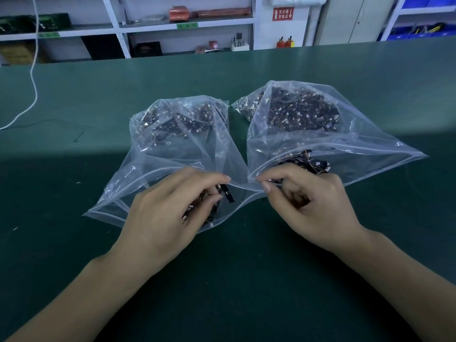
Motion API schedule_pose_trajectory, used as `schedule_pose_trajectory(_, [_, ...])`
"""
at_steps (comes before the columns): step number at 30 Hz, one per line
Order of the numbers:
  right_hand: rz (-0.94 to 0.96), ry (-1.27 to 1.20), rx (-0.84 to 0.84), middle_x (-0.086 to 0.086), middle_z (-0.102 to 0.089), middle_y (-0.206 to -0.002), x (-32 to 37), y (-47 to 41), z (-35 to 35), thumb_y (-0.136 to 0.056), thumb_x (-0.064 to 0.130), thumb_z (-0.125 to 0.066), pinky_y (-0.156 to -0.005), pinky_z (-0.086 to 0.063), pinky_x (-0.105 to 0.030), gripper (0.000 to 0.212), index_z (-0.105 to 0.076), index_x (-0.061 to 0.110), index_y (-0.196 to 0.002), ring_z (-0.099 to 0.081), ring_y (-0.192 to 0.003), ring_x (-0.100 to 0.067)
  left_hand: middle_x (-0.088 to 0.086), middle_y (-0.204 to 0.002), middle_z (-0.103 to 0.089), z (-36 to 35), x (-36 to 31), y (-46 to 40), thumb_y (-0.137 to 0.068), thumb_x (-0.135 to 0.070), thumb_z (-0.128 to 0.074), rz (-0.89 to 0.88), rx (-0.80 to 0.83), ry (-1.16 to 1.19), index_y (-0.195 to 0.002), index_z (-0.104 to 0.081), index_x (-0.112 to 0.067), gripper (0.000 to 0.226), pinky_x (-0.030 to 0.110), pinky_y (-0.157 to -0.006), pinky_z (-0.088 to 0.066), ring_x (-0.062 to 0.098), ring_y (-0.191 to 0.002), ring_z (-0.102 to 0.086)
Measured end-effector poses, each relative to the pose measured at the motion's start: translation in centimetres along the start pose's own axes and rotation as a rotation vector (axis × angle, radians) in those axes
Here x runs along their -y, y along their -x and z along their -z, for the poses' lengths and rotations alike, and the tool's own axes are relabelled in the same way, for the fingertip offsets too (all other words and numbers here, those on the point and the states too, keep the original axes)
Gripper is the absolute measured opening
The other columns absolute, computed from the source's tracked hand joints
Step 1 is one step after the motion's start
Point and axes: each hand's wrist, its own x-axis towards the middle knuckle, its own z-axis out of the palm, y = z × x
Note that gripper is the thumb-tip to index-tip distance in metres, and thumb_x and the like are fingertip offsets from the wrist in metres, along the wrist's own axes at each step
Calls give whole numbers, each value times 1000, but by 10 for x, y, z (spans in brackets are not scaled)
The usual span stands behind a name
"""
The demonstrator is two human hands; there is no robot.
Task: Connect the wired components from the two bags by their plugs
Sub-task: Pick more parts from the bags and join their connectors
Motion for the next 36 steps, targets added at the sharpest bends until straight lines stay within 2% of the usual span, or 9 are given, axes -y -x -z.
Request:
schedule_pose_trajectory(3, [29, -23, 89, 20, -37, -61, 5, 1, -1, -103, 25, -68, -52, -38, -18, 17, -76, 16, -115, -40, -48, -3, -20, -111, -67, -3, -1, 1, -105, -22, -68, -42, -30, 16, -128, -67, -29, 24, 22, -81, -54, -2, -99, -65])
schedule_pose_trajectory(5, [22, -29, 129, 20, -41, -61, 9, 2, -2, -102, 33, -69, -56, -36, -13, 23, -75, 18, -118, -41, -48, 0, -20, -111, -66, -5, -1, 3, -103, -20, -69, -14, -37, 72, -136, -64, -31, 35, 22, -83, -55, 2, -99, -67])
schedule_pose_trajectory(8, [20, -31, 159, 17, -43, -59, 11, 3, -5, -98, 41, -72, -60, -32, -8, 29, -76, 20, -118, -40, -48, 2, -20, -111, -65, -7, -6, 4, -103, -20, -69, 15, -47, 143, -148, -59, -31, 47, 15, -88, -52, 2, -99, -68])
schedule_pose_trajectory(12, [60, -33, 109, 12, -38, -56, 10, 4, -9, -98, 27, -75, -59, -29, -11, 15, -79, 14, -104, -32, -48, -2, -12, -112, -68, -10, -16, 3, -105, -18, -70, -37, -55, 214, -134, -71, -23, 29, 24, -81, -57, 7, -94, -71])
schedule_pose_trajectory(16, [78, -51, 92, 8, -39, -53, 7, 3, -9, -99, 19, -75, -57, -30, -12, 7, -80, 16, -103, -34, -48, -7, -8, -105, -73, -9, -18, 2, -104, -22, -74, -40, -59, 198, -115, -77, -22, 12, 35, -69, -59, 13, -87, -73])
schedule_pose_trajectory(21, [91, -63, 80, 7, -40, -54, 4, 5, -10, -98, 18, -76, -59, -30, -9, 8, -81, 16, -104, -36, -49, -7, -10, -98, -75, -9, -18, 2, -100, -30, -80, -23, -52, 168, -104, -81, -18, 13, 33, -68, -58, 9, -84, -72])
schedule_pose_trajectory(24, [100, -73, 72, 7, -39, -54, 3, 4, -11, -99, 18, -77, -58, -30, -10, 9, -81, 18, -106, -37, -49, -8, -11, -97, -78, -9, -17, 3, -101, -26, -78, 9, -101, 142, -104, -82, -18, 9, 32, -66, -59, 8, -83, -74])
schedule_pose_trajectory(32, [113, -78, 14, 7, -40, -51, 8, 3, -10, -100, 19, -76, -48, -38, -25, 11, -80, 17, -109, -40, -45, -13, -10, -89, -75, -8, -19, 4, -98, -18, -77, 47, -116, 148, -99, -81, -13, 7, 24, -60, -53, 6, -73, -68])
schedule_pose_trajectory(36, [115, -87, 17, 4, -41, -52, 9, 2, -8, -98, 17, -75, -49, -37, -21, 8, -80, 14, -104, -40, -46, -12, -13, -92, -75, -8, -19, 3, -101, -24, -75, 43, -129, 149, -99, -81, -14, 12, 24, -61, -54, 4, -74, -68])
